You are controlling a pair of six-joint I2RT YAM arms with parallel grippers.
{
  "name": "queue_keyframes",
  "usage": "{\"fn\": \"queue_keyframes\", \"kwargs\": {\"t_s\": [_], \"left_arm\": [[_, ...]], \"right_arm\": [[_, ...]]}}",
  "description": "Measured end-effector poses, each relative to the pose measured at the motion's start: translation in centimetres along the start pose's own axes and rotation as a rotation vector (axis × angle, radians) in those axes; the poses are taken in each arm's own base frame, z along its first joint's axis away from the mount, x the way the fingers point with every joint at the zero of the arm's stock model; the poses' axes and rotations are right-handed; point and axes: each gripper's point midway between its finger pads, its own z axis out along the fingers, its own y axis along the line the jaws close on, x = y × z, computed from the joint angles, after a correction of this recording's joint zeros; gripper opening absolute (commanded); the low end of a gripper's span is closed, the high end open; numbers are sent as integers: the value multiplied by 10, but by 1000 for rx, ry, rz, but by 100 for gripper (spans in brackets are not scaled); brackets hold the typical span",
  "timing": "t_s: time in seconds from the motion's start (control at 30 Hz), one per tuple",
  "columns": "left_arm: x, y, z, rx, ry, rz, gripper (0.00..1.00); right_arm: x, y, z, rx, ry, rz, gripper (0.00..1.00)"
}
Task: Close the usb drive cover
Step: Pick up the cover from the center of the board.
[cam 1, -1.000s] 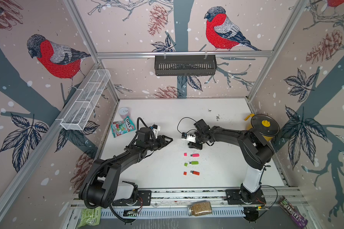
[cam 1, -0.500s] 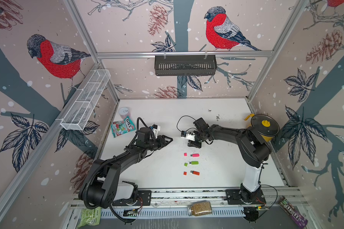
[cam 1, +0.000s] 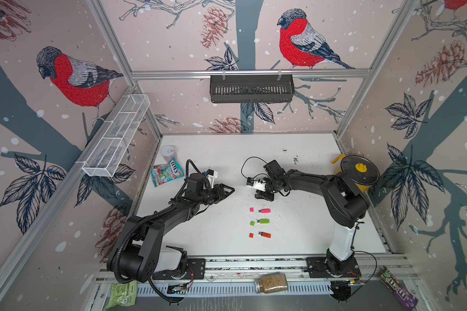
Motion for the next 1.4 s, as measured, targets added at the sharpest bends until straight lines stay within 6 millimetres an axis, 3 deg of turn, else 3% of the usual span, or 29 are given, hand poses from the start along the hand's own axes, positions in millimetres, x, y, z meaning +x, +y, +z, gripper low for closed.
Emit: {"fn": "queue_keyframes", "kwargs": {"t_s": [0.5, 1.4], "left_arm": [[1, 1, 0, -1, 1, -2, 51], [2, 4, 2, -7, 8, -9, 51]], "right_arm": [[-1, 3, 1, -11, 0, -27, 33], [-3, 10, 2, -21, -10, -44, 21]]}}
